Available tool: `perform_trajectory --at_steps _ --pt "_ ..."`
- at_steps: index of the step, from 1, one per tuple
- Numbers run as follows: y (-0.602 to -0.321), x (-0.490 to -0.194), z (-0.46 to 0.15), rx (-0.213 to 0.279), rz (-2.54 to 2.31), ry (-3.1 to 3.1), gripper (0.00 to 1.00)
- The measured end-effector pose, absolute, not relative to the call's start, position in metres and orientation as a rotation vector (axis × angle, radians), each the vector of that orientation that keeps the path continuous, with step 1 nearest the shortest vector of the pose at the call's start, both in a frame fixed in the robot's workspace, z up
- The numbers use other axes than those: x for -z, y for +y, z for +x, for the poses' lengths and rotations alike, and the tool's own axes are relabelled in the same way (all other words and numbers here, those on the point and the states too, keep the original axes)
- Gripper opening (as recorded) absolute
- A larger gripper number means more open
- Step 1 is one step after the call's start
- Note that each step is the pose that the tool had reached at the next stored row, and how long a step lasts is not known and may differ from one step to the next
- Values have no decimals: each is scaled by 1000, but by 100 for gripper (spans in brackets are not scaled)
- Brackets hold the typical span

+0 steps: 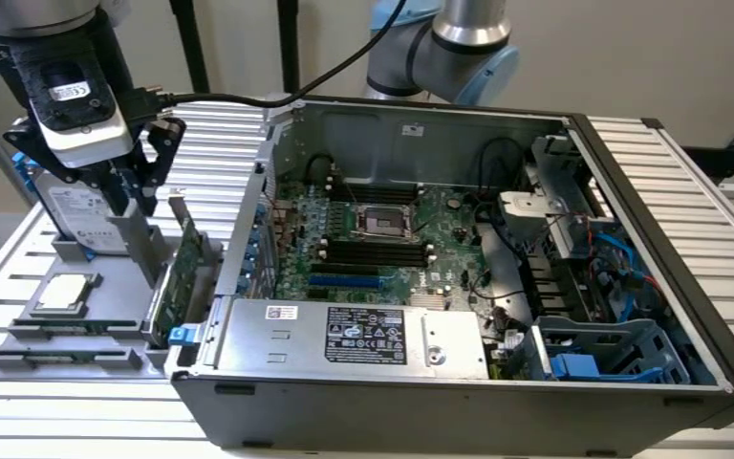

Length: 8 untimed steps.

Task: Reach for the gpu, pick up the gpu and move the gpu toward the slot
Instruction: 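Pick up the gpu and move the gpu toward the slot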

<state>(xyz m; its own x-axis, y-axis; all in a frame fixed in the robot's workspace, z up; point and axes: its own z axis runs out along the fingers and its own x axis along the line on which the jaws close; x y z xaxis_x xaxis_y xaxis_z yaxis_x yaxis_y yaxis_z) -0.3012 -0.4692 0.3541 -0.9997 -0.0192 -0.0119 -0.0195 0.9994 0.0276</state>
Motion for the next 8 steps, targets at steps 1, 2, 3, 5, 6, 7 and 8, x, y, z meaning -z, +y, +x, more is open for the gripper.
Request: perform_trajectory --at_steps 1,2,3,5,6,7,8 --pt "-469 -354 -301 -43 -30 3129 36" --pt "-469 -354 -301 -43 -30 3129 36" --pt "-469 -354 -301 -43 -30 3129 42" --pt "-469 -353 -302 -43 -30 3127 42" --pt "-469 -351 -302 -43 -30 3126 42" --pt "-469 -349 -302 -43 -31 3126 42" --pt "-469 -347 -302 -43 -30 3126 42"
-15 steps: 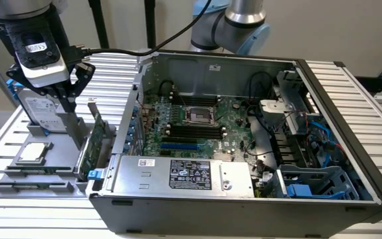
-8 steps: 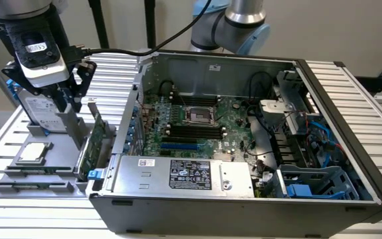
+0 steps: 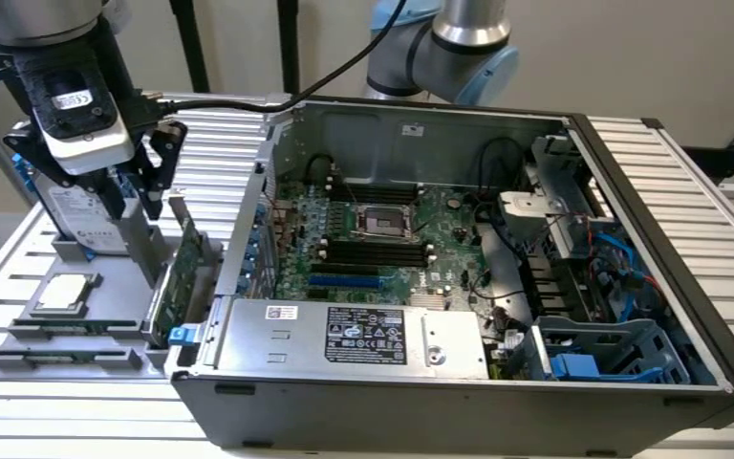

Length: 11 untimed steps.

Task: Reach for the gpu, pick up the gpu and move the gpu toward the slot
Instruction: 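Pick up the gpu and move the gpu toward the slot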

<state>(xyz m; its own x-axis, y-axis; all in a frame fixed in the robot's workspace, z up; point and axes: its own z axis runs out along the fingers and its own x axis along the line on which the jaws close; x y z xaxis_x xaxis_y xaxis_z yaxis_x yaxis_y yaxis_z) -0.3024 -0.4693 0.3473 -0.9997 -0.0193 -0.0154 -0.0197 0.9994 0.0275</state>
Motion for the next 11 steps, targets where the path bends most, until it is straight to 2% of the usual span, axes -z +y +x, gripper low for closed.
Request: perform_trajectory --at_steps 11 --pt "-470 -327 -304 -43 -29 3125 42"
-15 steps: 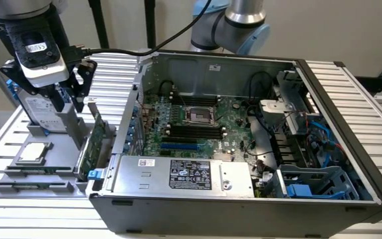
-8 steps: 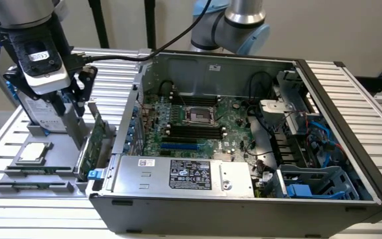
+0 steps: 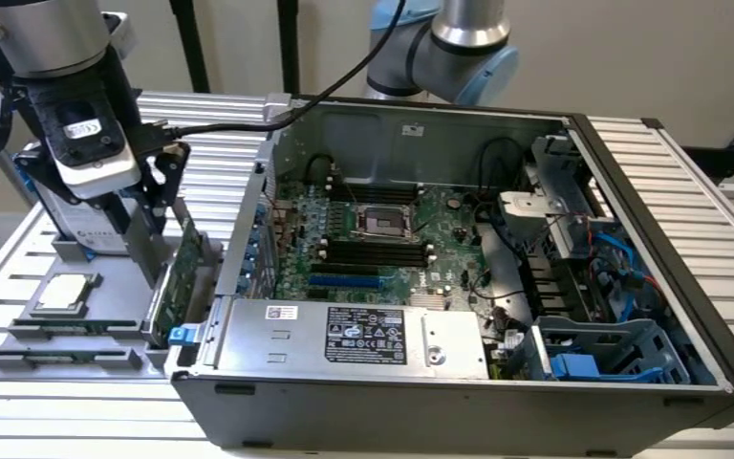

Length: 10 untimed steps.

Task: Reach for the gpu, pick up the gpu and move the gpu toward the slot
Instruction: 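Pick up the gpu and move the gpu toward the slot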

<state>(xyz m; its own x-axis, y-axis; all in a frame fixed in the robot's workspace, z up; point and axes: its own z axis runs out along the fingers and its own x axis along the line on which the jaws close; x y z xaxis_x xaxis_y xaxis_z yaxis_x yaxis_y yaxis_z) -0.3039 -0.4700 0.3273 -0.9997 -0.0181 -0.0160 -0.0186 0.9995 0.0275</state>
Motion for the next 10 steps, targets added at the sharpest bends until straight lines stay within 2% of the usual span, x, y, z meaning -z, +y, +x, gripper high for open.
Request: perform_trajectory --at_steps 10 --pt "-471 -309 -304 -43 -27 3124 42"
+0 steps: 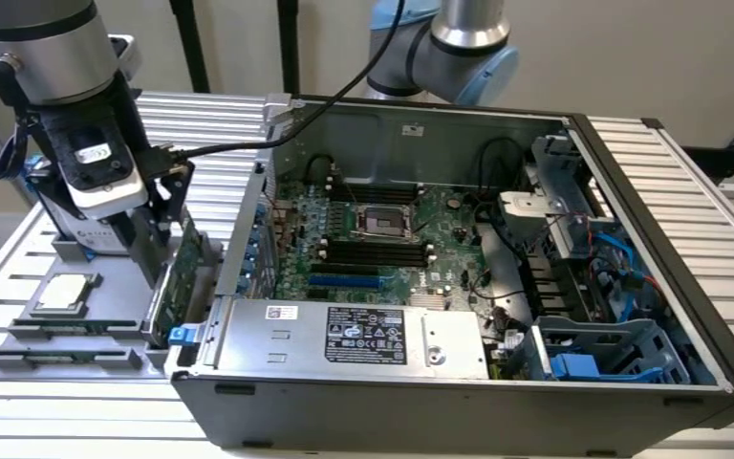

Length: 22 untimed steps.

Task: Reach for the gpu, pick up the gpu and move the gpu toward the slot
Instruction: 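Pick up the gpu and move the gpu toward the slot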

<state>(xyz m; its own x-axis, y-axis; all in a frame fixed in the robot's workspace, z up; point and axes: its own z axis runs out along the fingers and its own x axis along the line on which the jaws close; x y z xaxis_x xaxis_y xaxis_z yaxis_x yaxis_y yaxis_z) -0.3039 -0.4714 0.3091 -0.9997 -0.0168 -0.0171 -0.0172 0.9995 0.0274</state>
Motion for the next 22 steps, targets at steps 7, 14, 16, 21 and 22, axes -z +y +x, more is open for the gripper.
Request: perform_trajectory --at_steps 7,14,16,21,22 --pt "-473 -296 -304 -43 -26 3121 42" --pt "-476 -284 -304 -42 -22 3113 42" --pt "-476 -280 -304 -42 -20 3110 42" --pt "-477 -271 -304 -41 -14 3102 42" --pt "-477 -269 -304 -41 -13 3102 42"
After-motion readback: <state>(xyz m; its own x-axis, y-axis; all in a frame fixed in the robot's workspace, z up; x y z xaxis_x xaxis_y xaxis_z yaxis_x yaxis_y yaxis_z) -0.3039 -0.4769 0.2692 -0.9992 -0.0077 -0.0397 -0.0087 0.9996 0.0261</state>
